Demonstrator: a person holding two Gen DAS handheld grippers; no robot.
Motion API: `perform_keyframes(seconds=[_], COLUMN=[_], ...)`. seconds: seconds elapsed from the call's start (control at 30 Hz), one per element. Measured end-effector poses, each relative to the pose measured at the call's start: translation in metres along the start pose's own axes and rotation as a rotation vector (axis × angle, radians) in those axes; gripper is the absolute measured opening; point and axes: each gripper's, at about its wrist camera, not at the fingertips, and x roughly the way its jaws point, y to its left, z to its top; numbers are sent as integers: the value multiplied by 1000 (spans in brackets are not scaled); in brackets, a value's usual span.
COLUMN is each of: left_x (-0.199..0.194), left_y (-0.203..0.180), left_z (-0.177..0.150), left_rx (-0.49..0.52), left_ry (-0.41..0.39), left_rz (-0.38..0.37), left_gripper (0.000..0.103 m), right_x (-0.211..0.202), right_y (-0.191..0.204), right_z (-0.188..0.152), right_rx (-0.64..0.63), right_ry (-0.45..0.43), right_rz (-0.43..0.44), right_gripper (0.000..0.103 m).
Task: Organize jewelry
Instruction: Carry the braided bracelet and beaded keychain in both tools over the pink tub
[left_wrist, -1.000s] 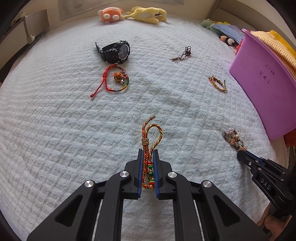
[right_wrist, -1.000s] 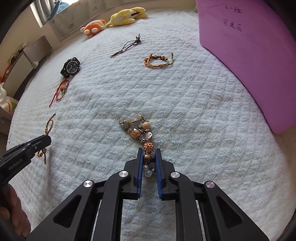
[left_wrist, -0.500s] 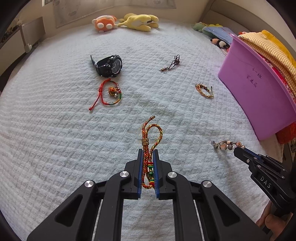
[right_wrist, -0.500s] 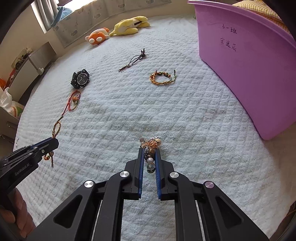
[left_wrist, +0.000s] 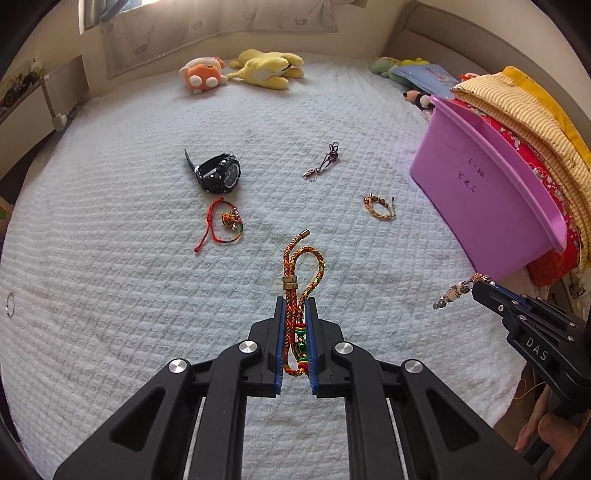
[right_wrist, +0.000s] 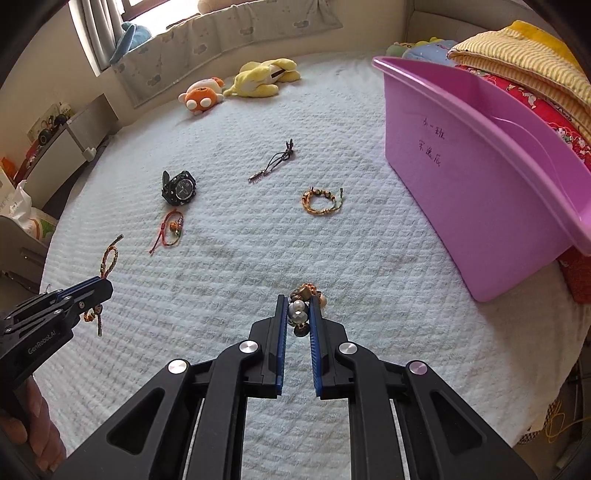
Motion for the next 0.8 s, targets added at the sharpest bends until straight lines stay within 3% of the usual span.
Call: perform_keyframes(seconds=[0.23, 0.47, 0.8], left_x=[-59, -108, -114], left_y=[-20, -67, -177], left_z=[27, 63, 118], left_rx=[63, 115, 95], left_ry=[-4, -25, -82], left_rz=[-22, -77, -129], left_gripper=[10, 10, 10], right_x=[-81, -148, -181], right_y=[-6, -35, -117], right_z=[26, 54, 102], right_rx=[29, 59, -2], right_ry=[-50, -87, -120], right_rz=[-24, -48, -19], right_gripper=[11, 11, 11])
